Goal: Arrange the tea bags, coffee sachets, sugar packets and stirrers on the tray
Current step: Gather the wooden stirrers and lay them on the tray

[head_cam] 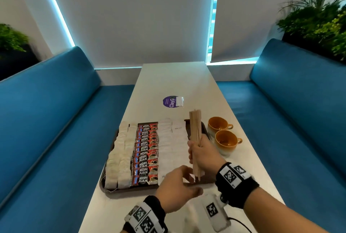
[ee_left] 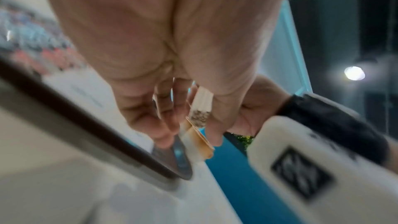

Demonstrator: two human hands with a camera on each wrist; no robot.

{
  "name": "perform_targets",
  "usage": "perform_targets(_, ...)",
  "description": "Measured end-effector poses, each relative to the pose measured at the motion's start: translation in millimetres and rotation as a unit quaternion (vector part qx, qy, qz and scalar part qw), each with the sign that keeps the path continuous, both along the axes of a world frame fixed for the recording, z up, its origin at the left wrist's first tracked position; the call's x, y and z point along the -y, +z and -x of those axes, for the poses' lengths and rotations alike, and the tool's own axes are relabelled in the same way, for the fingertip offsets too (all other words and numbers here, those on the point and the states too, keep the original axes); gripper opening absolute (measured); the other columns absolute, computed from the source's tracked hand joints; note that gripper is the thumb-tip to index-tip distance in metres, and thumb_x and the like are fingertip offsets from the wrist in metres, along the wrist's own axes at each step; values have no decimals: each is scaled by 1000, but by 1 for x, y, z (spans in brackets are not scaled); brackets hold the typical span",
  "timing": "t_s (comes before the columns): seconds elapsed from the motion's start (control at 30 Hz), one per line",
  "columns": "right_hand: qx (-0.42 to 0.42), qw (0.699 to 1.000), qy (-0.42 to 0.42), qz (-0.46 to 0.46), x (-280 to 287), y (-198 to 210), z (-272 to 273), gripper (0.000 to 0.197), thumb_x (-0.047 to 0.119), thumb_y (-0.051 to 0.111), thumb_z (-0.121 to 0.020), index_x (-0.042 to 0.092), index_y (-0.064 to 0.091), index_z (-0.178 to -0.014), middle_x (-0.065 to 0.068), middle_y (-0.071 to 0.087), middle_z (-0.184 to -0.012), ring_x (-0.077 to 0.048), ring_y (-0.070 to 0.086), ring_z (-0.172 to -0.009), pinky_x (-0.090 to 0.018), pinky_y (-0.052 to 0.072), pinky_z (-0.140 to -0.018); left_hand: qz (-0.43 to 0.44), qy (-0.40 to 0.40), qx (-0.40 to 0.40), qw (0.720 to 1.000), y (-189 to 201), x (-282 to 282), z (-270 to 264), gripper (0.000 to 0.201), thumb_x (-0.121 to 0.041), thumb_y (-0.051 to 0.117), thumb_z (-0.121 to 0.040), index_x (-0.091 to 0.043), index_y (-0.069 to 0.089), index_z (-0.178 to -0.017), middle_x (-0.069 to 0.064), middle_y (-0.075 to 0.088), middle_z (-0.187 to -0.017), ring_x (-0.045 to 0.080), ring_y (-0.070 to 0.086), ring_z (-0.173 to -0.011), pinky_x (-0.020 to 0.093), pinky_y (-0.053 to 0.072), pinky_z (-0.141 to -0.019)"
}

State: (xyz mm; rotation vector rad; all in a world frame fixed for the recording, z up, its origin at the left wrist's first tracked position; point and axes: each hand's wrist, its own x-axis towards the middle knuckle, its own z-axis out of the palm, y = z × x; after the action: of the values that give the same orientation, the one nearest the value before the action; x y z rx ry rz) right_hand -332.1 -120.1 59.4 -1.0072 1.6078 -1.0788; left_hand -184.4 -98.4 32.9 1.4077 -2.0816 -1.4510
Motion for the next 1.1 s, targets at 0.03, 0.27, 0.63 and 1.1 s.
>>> perform_targets(0.03,1,1000,-21,-20,13,-2,8,14,27,51,-106,20,50,-118,-7,63,-92,-18,61,-78,-33,60,-75,72,-1,52,996,-1,4,-5,38,-35,76,-83,-31,59,-117,-11,60,-110,5,63,-92,18,49,-74)
perform_targets(0.27,-150,974,-14,-167,72,-26,43,16,20,56,-102,6,64,-102,-11,68,-103,-24,69,-93,-40,60,-91,235,-19,288,928,-21,27,-41,18,-21,64,-88,-30,64,-103,-7,53,-112,18,47,-107,33,46,-94)
perform_targets(0.63,-352,910,52,-214,110,-50,41,29,24,62,-97,7,66,-120,-14,69,-114,-31,67,-109,-33,50,-81,223,-39,311,923,-40,43,-58,24,-27,67,-88,-31,74,-110,-11,59,-121,15,56,-114,28,47,-98)
perform_targets(1.1,-461,858,80,-211,106,-36,31,43,54,73,-87,15,59,-99,-1,59,-83,-18,63,-80,-26,51,-67,166,-14,275,947,-34,39,-63,15,-34,74,-80,-36,74,-95,-17,64,-114,10,61,-106,21,47,-96)
